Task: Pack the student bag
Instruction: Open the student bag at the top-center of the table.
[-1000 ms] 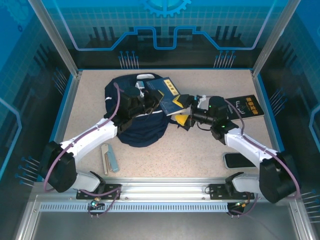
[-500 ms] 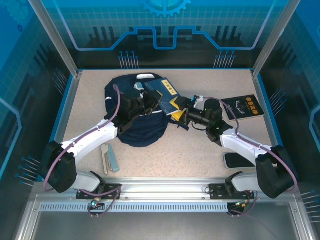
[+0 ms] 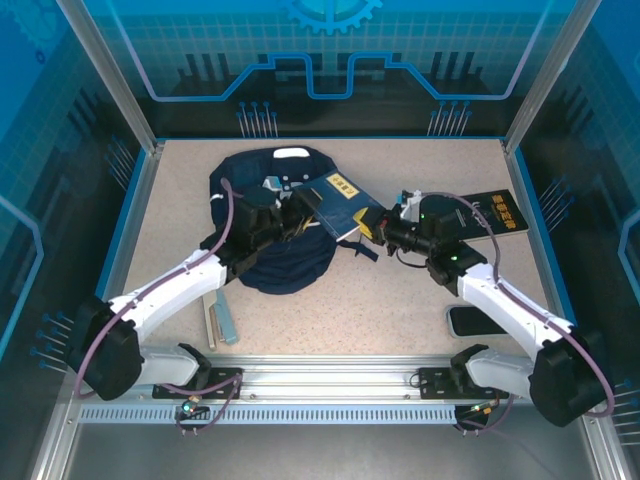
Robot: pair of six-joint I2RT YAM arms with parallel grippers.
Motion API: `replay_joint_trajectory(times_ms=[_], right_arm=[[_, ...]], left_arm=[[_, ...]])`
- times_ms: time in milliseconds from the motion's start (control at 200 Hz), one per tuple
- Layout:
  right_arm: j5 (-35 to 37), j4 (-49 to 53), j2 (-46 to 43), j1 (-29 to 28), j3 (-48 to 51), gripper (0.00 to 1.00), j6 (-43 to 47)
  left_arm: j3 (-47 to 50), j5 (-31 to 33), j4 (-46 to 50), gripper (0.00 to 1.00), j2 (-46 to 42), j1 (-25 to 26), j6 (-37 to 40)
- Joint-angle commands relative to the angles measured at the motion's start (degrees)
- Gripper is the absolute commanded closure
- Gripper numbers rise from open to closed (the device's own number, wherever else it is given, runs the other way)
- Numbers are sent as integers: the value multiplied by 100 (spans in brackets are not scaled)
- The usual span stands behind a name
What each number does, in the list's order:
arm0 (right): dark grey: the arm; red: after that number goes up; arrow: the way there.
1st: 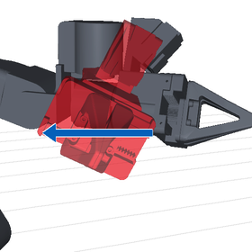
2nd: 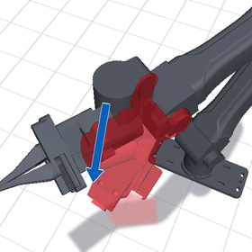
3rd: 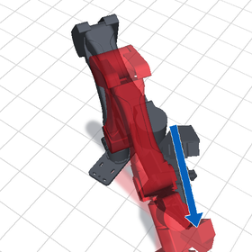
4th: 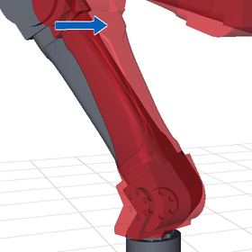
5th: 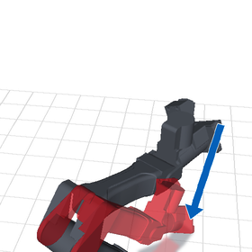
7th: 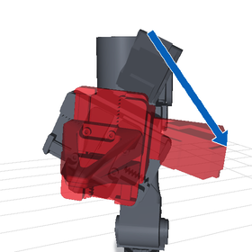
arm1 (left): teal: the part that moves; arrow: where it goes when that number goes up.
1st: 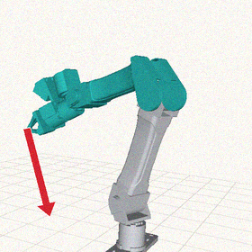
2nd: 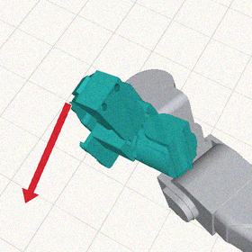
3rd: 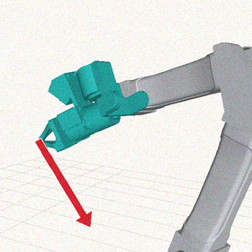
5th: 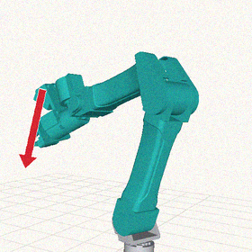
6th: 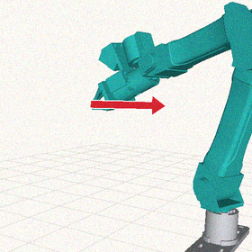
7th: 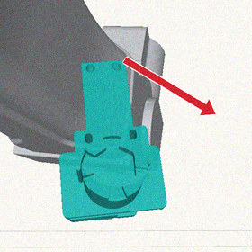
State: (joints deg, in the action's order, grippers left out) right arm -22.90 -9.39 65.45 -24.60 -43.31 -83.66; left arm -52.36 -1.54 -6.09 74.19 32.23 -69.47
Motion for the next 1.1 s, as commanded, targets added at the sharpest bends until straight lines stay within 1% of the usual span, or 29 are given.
replay_joint_trajectory(times_ms=[0,70,155,270,350,415,520,610,695,815,965,1030,1096], right_arm=[[154,1096,-360,166,-372,100,1010],[159,1559,-430,269,-501,100,1405],[165,2241,-407,338,-762,100,1979],[397,3059,-348,366,-1110,100,2684],[498,3368,-318,418,-1184,100,2954],[581,3554,-297,468,-1236,100,3099],[685,3752,-233,614,-1286,100,3166],[705,3860,-152,821,-1315,100,3092],[716,3875,-87,1003,-1303,100,2999],[778,3948,47,1150,-1362,100,3005],[831,4057,186,1203,-1470,100,2974],[841,4059,218,1212,-1471,100,2946],[831,4059,243,1226,-1484,100,2922]], left_arm=[[6,139,1080,30,-328,38,637],[-24,240,1618,21,-416,43,1055],[-187,327,2331,13,-443,36,1760],[-633,366,3368,5,-295,33,2997],[-1021,465,4055,4,-56,36,3877],[-1302,478,4456,4,184,33,4673],[-1705,671,4950,4,608,39,5658],[-2328,1066,5524,4,1132,30,6235],[-2769,1213,5776,4,1651,37,6844],[-3262,1209,6053,7,2329,27,7478],[-3700,1143,6379,13,3005,-8,8048],[-3843,1141,6476,20,3236,-39,8217],[-3958,1159,6529,24,3439,-81,8327]])
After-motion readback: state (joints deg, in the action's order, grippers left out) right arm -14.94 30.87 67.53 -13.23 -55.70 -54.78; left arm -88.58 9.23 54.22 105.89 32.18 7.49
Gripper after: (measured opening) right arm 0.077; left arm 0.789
